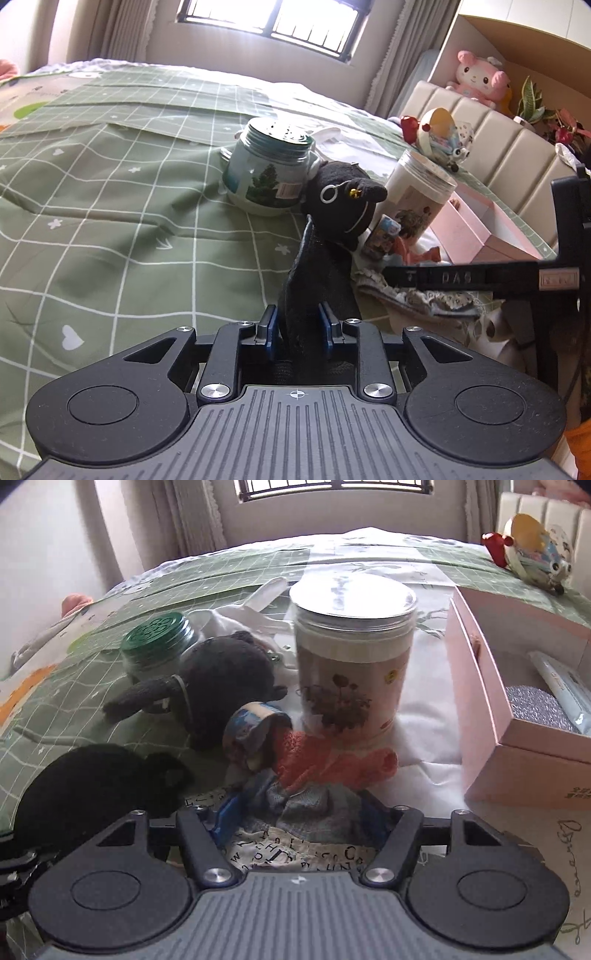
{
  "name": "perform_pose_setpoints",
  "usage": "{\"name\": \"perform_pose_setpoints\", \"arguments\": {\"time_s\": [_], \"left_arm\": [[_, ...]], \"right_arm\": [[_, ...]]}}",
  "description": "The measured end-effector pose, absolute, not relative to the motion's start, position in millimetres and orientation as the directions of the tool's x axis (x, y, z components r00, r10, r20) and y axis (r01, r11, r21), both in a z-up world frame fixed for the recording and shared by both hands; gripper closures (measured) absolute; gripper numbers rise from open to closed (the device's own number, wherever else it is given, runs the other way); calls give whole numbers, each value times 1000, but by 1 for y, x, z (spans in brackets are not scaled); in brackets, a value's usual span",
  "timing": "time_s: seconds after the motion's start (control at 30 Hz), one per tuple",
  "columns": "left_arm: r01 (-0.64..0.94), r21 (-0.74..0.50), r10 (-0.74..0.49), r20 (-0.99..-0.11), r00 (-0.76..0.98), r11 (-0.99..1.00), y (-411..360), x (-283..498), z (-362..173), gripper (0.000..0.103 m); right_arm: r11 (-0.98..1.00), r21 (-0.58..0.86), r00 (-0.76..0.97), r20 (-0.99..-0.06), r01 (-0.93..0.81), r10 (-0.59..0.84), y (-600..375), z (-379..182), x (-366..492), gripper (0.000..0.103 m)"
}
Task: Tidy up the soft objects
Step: 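Carry the black item into the box with the left tool while the right tool drops the hat in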
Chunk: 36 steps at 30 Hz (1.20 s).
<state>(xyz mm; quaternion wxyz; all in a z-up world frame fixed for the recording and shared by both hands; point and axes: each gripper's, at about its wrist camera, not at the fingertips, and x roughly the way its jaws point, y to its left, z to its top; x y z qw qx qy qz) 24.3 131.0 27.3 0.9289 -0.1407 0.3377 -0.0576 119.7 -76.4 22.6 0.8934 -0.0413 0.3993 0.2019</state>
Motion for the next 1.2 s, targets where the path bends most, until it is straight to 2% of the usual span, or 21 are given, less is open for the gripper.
{"name": "perform_pose_setpoints", "arguments": {"time_s": [0.03,0.07,0.1,0.2,0.37,0.6,0.87,1.0,1.2], "left_arm": [[11,-300,-201,-612,765,954,128,25,28,76],[9,-302,-201,-612,764,953,127,24,28,76],[6,-309,-203,-612,764,951,125,24,28,77],[7,-323,-212,-604,768,946,122,20,30,78],[60,-340,-262,-587,766,939,110,4,40,81],[170,-395,-385,-563,732,903,70,-13,48,81],[297,-394,-478,-524,705,870,8,-13,75,81],[340,-418,-523,-482,703,843,-13,12,101,81],[363,-491,-578,-414,703,792,-46,100,132,81]], "right_arm": [[907,73,599,-728,-415,333,-76,24,116,61],[901,81,593,-728,-426,346,-78,27,113,73],[898,100,585,-727,-429,360,-82,31,109,79],[891,138,581,-712,-433,393,-99,44,95,86],[881,170,587,-688,-441,427,-142,64,60,87],[912,143,625,-686,-385,372,-208,74,16,87],[936,98,712,-623,-339,323,-279,97,-24,87],[944,85,761,-571,-319,308,-302,116,-21,87],[950,85,851,-428,-299,306,-328,161,16,87]]}}
